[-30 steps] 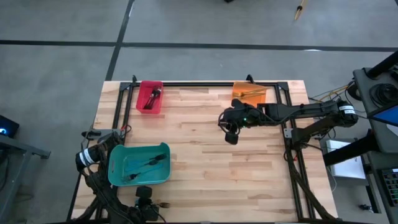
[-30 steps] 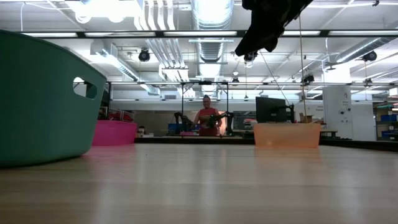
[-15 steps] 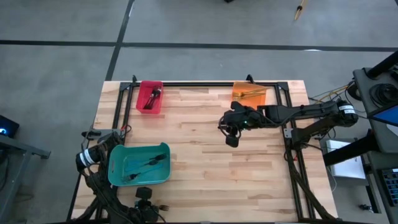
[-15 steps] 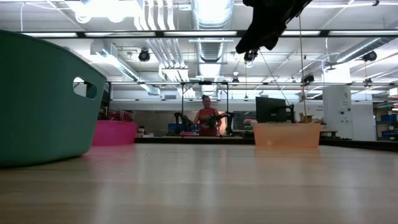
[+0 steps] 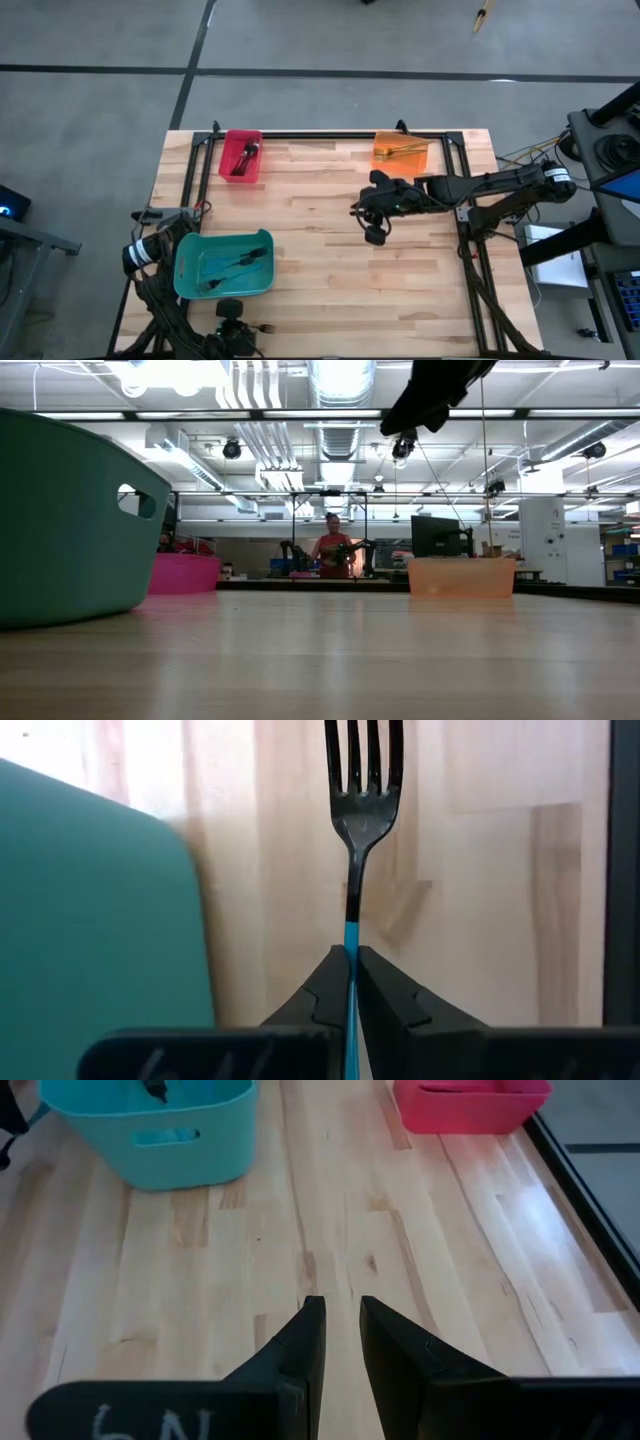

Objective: Sort silverware by color (type)
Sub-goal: Put the blue fork into the green bin

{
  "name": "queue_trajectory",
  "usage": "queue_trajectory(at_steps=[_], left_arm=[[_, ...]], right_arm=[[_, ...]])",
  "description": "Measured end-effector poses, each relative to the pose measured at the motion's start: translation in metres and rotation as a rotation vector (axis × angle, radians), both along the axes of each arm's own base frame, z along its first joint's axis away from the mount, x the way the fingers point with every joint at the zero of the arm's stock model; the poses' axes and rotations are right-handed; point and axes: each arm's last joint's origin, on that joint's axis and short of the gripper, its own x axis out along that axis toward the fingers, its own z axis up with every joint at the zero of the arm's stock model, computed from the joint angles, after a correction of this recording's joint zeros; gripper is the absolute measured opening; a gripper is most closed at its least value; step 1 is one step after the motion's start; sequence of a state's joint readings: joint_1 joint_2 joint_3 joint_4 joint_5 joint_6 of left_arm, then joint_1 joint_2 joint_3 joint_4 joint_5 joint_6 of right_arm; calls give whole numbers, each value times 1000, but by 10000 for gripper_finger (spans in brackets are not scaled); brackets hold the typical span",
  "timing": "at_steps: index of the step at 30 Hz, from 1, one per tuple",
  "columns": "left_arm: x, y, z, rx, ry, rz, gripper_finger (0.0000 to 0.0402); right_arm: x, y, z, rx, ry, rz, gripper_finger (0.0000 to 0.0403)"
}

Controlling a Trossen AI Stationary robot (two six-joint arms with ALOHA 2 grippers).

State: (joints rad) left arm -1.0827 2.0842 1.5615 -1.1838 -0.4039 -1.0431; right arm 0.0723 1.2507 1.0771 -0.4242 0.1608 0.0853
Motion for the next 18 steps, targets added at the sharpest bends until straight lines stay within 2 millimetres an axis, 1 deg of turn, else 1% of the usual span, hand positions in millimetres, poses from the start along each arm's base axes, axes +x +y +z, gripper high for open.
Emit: queue_trajectory(at_steps=[9,18], left_arm=[[4,-3,11,-25,-61,65,0],[7,-5,18,-47,-104,101,0]], right_arm=[[1,4,1,-11,-10,24,57],[-2,27,1,54,-20,57,57]])
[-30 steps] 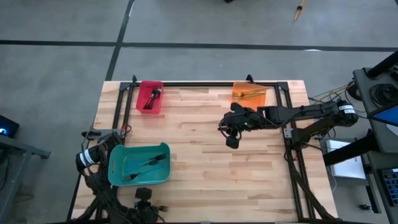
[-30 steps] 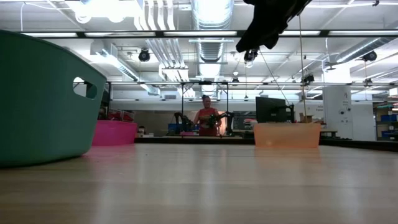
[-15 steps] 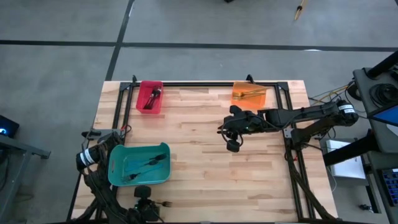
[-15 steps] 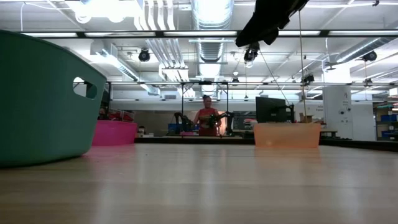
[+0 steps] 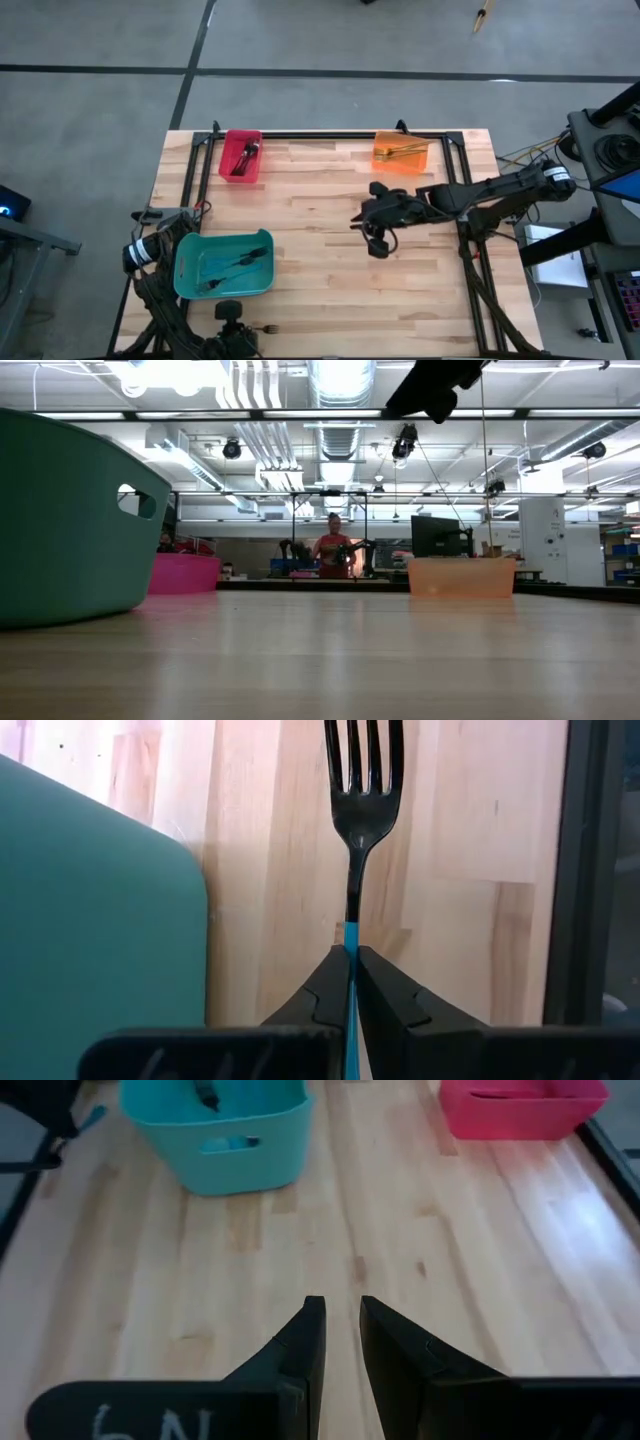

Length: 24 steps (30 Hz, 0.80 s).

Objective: Sort silverware by color (type)
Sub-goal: Put the blue fork into the green bin

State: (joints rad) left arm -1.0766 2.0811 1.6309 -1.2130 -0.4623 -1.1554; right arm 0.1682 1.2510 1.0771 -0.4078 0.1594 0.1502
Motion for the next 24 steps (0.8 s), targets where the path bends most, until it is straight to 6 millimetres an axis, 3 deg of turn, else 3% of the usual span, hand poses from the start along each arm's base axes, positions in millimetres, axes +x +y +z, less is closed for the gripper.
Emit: queue_trajectory(at_steps=[8,13,20,24], left_arm=[[-1,1,9,32,20,-20,0],[-2,2,11,58,18,-24,0],[1,2,14,117,-127,-40,0],[11,1,26,169,-312,-44,0]], right_arm=[[0,38,-4,46,-42,26,57],[12,71,-24,17,-67,57,57],[34,98,-45,38,-121,76,57],[38,110,-53,32,-159,71,57]])
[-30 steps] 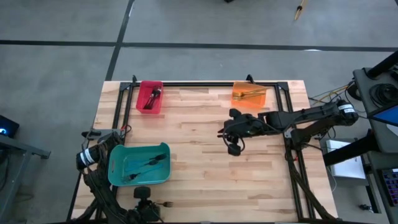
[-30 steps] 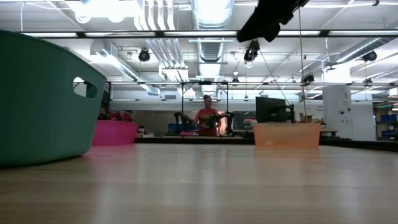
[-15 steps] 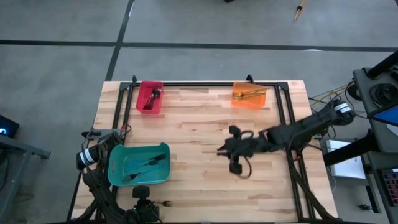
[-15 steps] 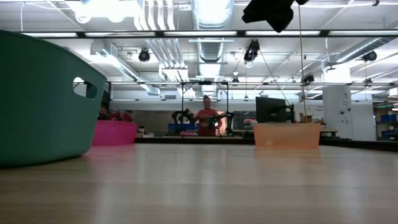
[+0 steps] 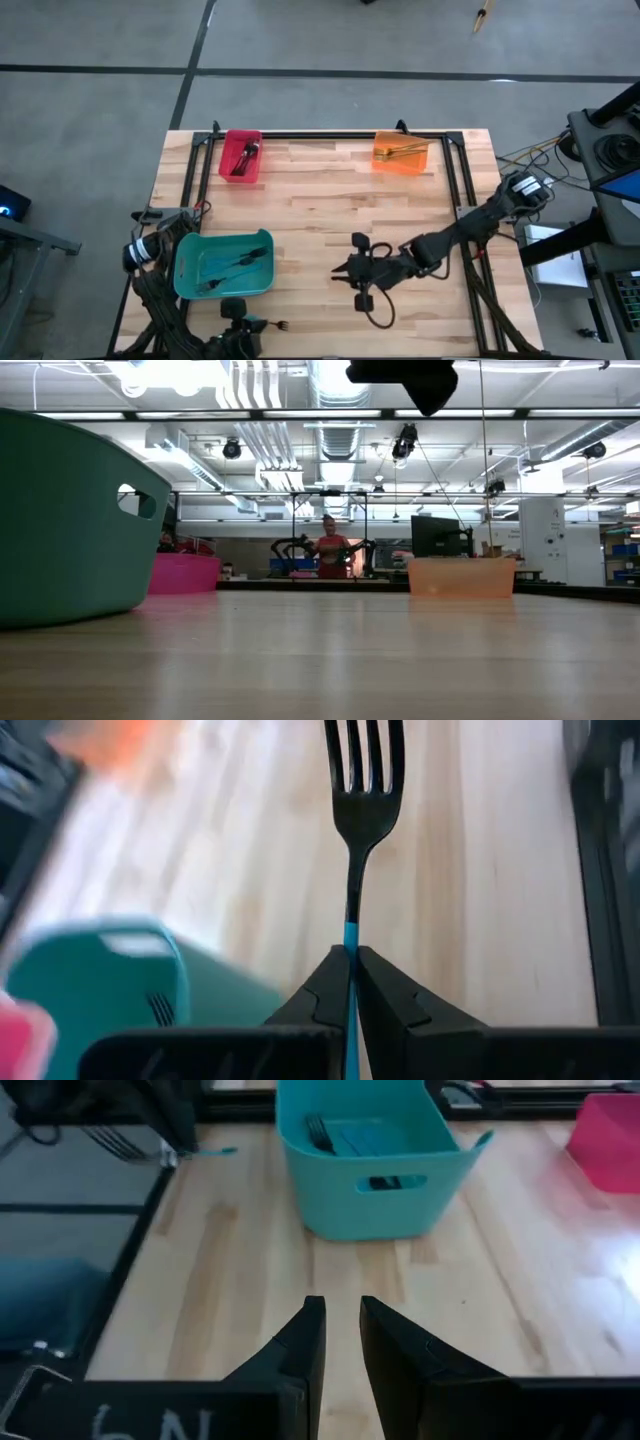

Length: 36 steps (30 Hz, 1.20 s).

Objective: Sort silverware by color (type)
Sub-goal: Put the blue fork into the green bin

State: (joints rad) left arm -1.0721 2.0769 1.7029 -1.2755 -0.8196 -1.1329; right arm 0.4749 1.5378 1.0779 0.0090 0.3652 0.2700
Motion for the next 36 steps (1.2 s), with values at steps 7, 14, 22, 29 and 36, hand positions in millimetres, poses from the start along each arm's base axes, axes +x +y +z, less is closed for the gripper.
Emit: queue_trajectory(at_steps=[7,14,22,29,36], left_arm=[[30,6,40,143,-220,-39,0],[72,37,91,298,-254,-14,0],[99,98,128,368,-167,120,0],[100,161,150,363,-146,248,0],[71,249,147,217,-64,502,1]], right_arm=[[0,6,-2,-41,-29,-76,57],[-8,1,13,-57,-48,-72,57],[-30,-7,25,-134,30,-93,57],[-43,-15,33,-222,62,-109,57],[-44,-18,35,-337,55,-110,57]])
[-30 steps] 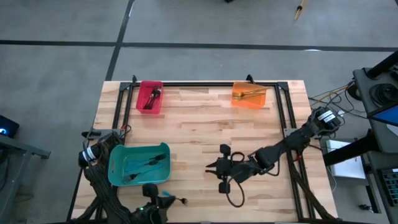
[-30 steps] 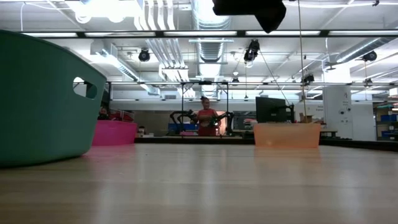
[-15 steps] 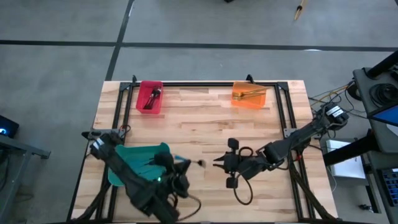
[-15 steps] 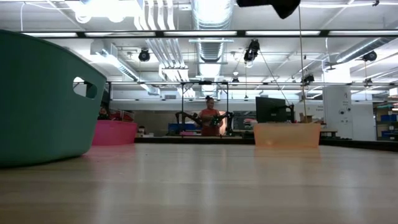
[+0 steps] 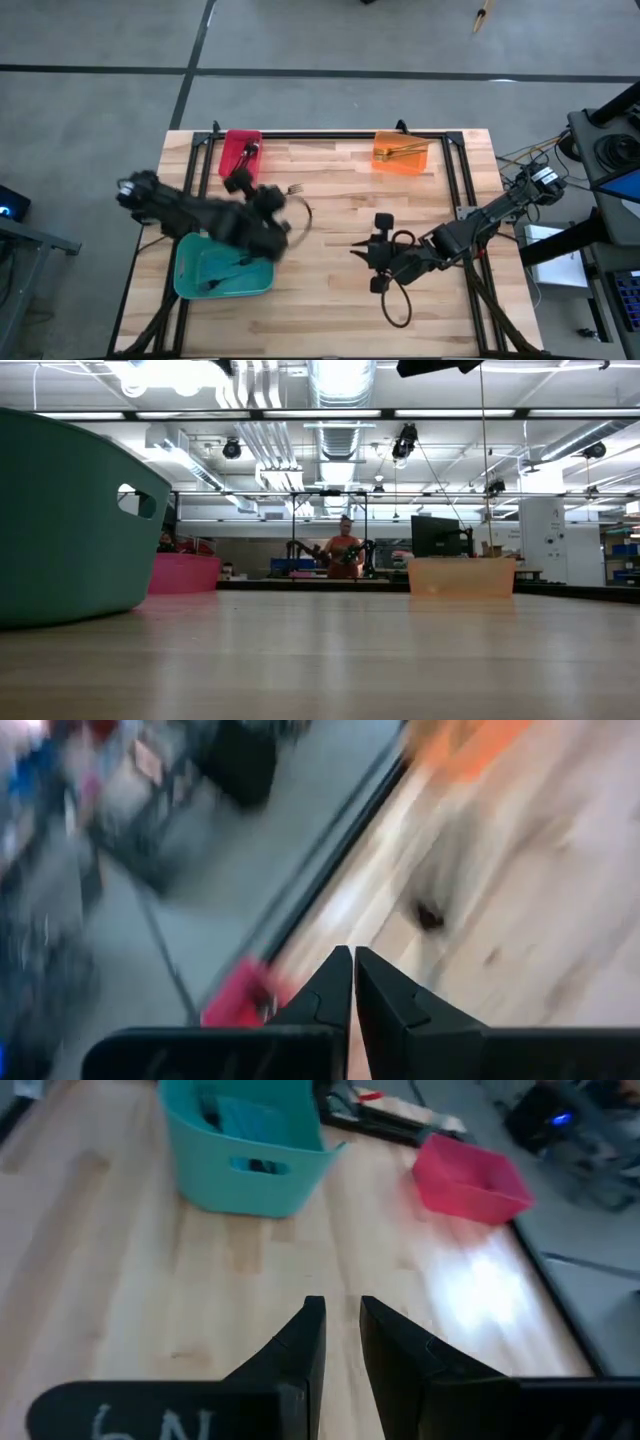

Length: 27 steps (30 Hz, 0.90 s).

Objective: Sort silverware by color (type)
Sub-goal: Put the blue fork into the green bin

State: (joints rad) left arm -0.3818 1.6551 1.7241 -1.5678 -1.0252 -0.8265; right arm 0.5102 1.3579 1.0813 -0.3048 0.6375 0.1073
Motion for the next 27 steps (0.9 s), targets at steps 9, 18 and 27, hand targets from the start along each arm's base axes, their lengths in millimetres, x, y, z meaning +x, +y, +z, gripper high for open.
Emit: queue_trajectory(at_steps=[9,18,27], left_arm=[[-50,94,-47,-170,73,324,0],[-76,95,-52,-274,-16,242,0],[-77,67,-47,-386,-127,79,0]], right_arm=[[8,-20,0,-66,-3,-87,57],[14,-36,0,-50,2,-140,57],[23,-62,1,-9,11,-198,57]])
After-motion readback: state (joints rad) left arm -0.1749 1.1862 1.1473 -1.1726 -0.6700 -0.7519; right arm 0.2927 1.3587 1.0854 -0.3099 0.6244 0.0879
